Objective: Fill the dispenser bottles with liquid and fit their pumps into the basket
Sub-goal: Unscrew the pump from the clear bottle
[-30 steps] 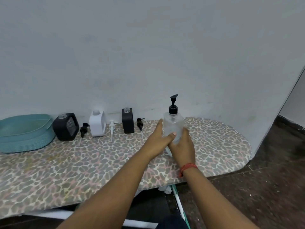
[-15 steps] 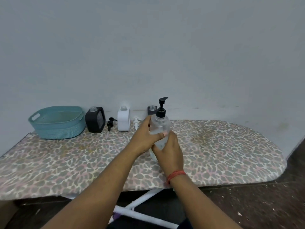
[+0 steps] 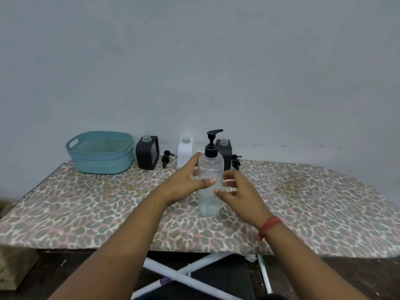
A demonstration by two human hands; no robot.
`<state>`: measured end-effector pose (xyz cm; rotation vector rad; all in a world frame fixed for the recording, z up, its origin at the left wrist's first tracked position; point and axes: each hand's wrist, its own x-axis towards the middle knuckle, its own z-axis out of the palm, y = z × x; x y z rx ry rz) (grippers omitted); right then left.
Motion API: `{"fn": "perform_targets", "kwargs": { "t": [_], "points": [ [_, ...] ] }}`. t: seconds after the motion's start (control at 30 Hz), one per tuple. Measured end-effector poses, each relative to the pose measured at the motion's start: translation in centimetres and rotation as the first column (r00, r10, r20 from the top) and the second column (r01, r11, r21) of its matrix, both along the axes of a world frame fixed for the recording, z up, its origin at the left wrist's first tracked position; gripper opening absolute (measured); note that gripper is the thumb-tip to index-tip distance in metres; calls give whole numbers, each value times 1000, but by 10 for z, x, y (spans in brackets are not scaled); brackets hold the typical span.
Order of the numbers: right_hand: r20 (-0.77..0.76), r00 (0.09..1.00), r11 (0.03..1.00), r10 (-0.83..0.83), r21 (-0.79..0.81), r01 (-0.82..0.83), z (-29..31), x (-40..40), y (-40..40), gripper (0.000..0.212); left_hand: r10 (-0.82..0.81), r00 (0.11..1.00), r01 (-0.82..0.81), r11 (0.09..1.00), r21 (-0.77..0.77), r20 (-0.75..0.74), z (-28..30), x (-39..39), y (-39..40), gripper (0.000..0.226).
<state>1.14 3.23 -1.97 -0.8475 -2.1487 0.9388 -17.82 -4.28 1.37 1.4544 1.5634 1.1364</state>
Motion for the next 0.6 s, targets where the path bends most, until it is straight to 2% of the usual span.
{"fn": "perform_targets", "kwargs": {
  "t": [0.13,0.3,0.33,0.47,0.6],
  "points": [
    [-145,989,1000,-24,6,25,46,3,6,22,-35,999,35,999,-20,-27,-2,2,5,63],
    [-117,992,996,-42,78,51,77,-27,10,23,53,996,-49,997,64,-65,1,14,11,98],
    [-117,992,996,-46,73,55,78,-30,11,24,72,995,-66,994,89,-67,4,18,12,95],
    [-150,987,998,-48,37,54,73,-35,12,21,79,985,-62,992,114,-155,8,22,11,60],
    [-95,995,991,-18,133,31,74,-29,16,15,62,980,-36,990,133,-191,5,21,16,65]
  ]
}}
